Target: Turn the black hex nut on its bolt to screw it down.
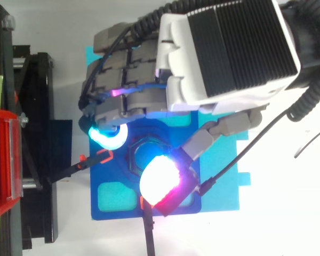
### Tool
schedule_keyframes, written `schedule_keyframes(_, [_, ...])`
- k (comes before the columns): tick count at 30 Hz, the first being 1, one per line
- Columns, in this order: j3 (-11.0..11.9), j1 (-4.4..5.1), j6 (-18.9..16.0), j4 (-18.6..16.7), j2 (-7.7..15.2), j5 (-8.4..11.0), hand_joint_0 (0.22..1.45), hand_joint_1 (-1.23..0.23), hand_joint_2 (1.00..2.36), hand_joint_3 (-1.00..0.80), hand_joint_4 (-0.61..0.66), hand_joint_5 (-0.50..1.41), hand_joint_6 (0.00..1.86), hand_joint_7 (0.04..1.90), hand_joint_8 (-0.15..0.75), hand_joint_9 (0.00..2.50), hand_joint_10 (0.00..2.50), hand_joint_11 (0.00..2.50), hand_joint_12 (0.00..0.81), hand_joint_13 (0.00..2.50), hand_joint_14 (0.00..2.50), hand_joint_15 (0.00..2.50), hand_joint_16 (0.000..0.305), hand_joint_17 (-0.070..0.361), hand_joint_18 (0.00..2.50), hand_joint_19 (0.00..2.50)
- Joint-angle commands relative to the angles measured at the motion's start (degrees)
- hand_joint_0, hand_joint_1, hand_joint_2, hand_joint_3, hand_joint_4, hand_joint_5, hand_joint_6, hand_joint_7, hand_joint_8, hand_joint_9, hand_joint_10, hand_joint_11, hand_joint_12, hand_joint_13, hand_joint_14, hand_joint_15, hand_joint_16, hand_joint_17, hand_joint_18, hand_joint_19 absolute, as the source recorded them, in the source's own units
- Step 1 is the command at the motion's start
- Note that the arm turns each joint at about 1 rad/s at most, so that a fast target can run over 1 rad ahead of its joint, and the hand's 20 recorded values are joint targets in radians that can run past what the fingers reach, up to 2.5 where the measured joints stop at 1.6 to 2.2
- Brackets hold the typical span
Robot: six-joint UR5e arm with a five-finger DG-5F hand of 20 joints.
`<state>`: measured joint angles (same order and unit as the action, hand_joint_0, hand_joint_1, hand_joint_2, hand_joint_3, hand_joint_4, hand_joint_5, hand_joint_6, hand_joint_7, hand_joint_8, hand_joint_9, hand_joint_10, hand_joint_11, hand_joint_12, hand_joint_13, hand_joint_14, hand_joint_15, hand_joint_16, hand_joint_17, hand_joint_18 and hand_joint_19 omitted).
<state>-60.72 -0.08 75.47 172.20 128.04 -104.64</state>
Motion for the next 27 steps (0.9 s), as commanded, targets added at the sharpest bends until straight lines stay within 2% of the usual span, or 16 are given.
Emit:
schedule_keyframes(1, [-0.01,1.23,-0.06,-0.11,-0.07,1.45,0.47,-0.32,1.00,-0.50,0.32,-0.18,0.57,0.94,0.339,0.62,0.01,0.41,0.348,0.68,0.01,0.16,0.040,0.090,0.53,0.11])
schedule_keyframes(3, [-0.01,1.84,-0.14,-0.46,0.02,2.42,0.47,-0.32,1.00,-0.50,0.32,-0.18,0.56,0.96,0.339,0.63,0.01,0.41,0.349,0.68,0.00,0.16,0.040,0.090,0.53,0.11])
schedule_keyframes(4, [-0.01,1.84,-0.14,-0.46,0.02,2.42,0.47,-0.32,1.00,-0.50,0.32,-0.18,0.56,0.97,0.339,0.63,0.01,0.40,0.348,0.68,0.00,0.16,0.040,0.090,0.53,0.12])
schedule_keyframes(5, [-0.01,2.28,-0.14,-0.81,0.02,2.95,0.47,-0.32,1.00,-0.50,0.32,-0.18,0.55,0.97,0.338,0.63,0.01,0.40,0.348,0.68,0.00,0.16,0.040,0.090,0.53,0.11])
schedule_keyframes(9, [-0.19,3.07,-0.14,-2.13,0.02,3.65,0.47,-0.32,1.00,-0.50,0.32,-0.18,0.55,0.99,0.339,0.63,0.01,0.41,0.349,0.68,0.00,0.16,0.040,0.091,0.53,0.11])
schedule_keyframes(13, [-3.09,3.77,-0.14,-4.07,0.02,4.27,0.47,-0.32,1.00,-0.50,0.32,-0.18,0.54,1.00,0.341,0.63,0.01,0.41,0.350,0.68,0.00,0.16,0.040,0.091,0.53,0.11])
schedule_keyframes(15, [-4.14,4.13,-0.32,-6.53,0.02,4.97,0.47,-0.32,1.00,-0.50,0.32,-0.17,0.54,1.00,0.341,0.64,0.01,0.41,0.350,0.68,0.00,0.16,0.040,0.091,0.53,0.11])
schedule_keyframes(25, [-4.41,4.21,-0.50,-6.26,0.02,5.06,0.47,-0.32,1.00,-0.50,0.32,-0.17,0.54,1.01,0.341,0.64,0.01,0.41,0.350,0.68,0.00,0.16,0.040,0.091,0.54,0.11])
schedule_keyframes(27, [-4.58,3.77,-0.50,-6.18,0.02,4.79,0.47,-0.32,1.00,-0.50,0.32,-0.17,0.54,1.01,0.341,0.64,0.01,0.41,0.350,0.68,0.00,0.15,0.040,0.091,0.54,0.11])
